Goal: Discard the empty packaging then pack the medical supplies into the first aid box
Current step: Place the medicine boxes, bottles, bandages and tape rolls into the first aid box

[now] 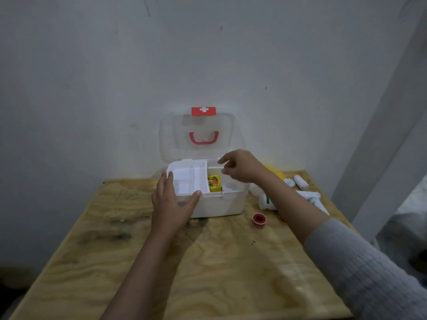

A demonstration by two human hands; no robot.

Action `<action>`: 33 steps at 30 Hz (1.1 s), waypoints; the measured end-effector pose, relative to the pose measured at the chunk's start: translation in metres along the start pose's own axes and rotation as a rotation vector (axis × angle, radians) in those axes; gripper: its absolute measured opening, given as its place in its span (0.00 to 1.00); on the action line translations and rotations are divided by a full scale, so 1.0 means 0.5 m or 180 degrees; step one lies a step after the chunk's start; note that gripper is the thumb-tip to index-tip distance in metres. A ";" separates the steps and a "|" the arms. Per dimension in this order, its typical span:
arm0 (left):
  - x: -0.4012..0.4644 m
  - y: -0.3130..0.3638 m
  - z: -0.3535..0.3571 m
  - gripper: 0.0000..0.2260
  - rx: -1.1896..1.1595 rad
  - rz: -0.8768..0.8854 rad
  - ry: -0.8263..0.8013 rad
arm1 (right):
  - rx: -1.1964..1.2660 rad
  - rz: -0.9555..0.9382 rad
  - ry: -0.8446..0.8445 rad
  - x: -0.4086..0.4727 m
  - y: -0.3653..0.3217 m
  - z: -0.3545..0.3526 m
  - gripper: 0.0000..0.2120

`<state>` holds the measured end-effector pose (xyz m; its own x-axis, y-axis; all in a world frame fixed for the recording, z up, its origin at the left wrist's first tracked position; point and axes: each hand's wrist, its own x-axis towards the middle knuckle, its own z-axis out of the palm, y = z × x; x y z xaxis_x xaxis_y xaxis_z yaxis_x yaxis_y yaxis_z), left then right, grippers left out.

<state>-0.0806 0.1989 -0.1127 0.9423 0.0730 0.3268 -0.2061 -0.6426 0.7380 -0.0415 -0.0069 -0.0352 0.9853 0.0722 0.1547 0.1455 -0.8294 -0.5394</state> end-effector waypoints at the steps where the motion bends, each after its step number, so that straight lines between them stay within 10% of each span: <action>1: -0.001 0.000 0.000 0.40 -0.0022 0.0019 0.0009 | 0.0040 -0.0036 0.0141 -0.011 0.007 -0.022 0.13; 21: 0.000 0.000 0.007 0.39 -0.0078 -0.0034 0.0092 | -0.0540 0.1239 0.0765 -0.077 0.289 -0.054 0.18; 33: 0.000 -0.008 0.013 0.39 -0.0089 0.0007 0.0176 | 0.0096 0.0171 0.2134 -0.089 0.239 -0.097 0.08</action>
<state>-0.0782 0.1966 -0.1195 0.9259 0.1141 0.3601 -0.2163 -0.6213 0.7531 -0.0724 -0.1361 -0.0663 0.7239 -0.3365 0.6022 0.1098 -0.8056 -0.5821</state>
